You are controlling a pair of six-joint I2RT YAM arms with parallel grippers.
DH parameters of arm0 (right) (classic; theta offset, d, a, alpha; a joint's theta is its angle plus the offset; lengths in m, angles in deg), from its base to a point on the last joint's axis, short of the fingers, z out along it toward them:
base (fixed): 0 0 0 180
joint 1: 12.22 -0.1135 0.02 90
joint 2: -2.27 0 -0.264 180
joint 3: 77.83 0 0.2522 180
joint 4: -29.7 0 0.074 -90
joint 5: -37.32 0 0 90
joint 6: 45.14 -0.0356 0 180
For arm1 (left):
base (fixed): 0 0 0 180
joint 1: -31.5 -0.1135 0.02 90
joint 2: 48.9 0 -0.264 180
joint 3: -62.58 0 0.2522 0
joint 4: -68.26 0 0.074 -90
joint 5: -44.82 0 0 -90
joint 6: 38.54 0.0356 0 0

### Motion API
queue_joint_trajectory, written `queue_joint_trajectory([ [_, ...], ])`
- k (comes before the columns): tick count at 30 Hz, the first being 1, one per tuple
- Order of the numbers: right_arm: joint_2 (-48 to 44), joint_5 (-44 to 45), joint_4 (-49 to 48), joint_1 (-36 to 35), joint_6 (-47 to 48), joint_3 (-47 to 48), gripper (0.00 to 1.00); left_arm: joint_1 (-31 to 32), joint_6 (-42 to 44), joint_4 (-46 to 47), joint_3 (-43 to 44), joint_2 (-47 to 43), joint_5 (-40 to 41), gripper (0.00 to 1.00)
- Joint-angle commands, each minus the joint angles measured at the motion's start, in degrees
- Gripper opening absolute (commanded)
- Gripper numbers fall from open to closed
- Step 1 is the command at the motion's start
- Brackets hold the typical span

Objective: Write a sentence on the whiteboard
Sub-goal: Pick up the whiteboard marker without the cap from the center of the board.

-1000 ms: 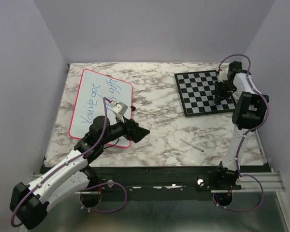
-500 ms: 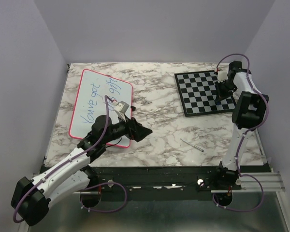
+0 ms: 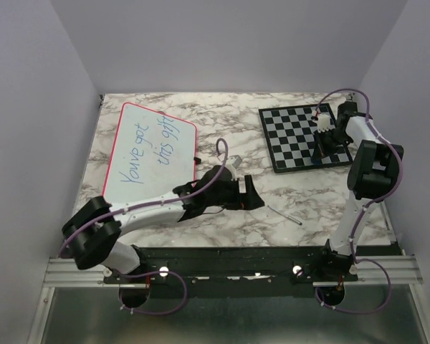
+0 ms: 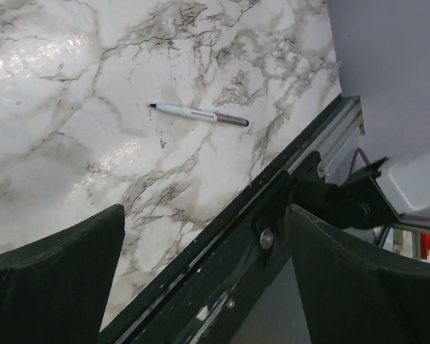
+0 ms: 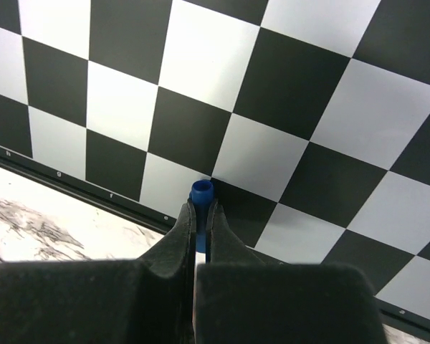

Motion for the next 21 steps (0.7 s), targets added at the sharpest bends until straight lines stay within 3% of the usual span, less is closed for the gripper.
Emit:
queue_joint_trajectory([
  [1, -2.1, -3.0, -4.0, 0.0, 0.9, -2.7, 0.01, 5.4, -10.5, -12.7, 12.9, 12.1, 9.2, 0.99],
  [3, -2.6, -4.3, -4.7, 0.0, 0.4, -3.1, 0.0, 7.1, -13.0, -22.9, 18.7, 19.0, 12.5, 0.99],
  [7, -3.2, -7.6, -6.0, 0.0, -1.6, -3.9, 0.01, 10.0, -19.0, -45.1, 41.6, 32.3, 16.1, 0.93],
  [13, -4.7, -9.6, -8.0, 0.0, -2.2, -5.7, 0.01, 11.0, -29.1, -51.0, 50.8, 41.8, 12.4, 0.74],
  [18, -5.6, -10.9, -8.2, 0.1, -1.8, -6.1, 0.01, 11.3, -33.2, -59.9, 60.5, 50.5, 11.8, 0.74],
  [21, -5.7, -11.8, -8.1, 0.1, -1.5, -6.4, 0.01, 11.4, -33.2, -66.4, 71.2, 56.9, 13.0, 0.74],
])
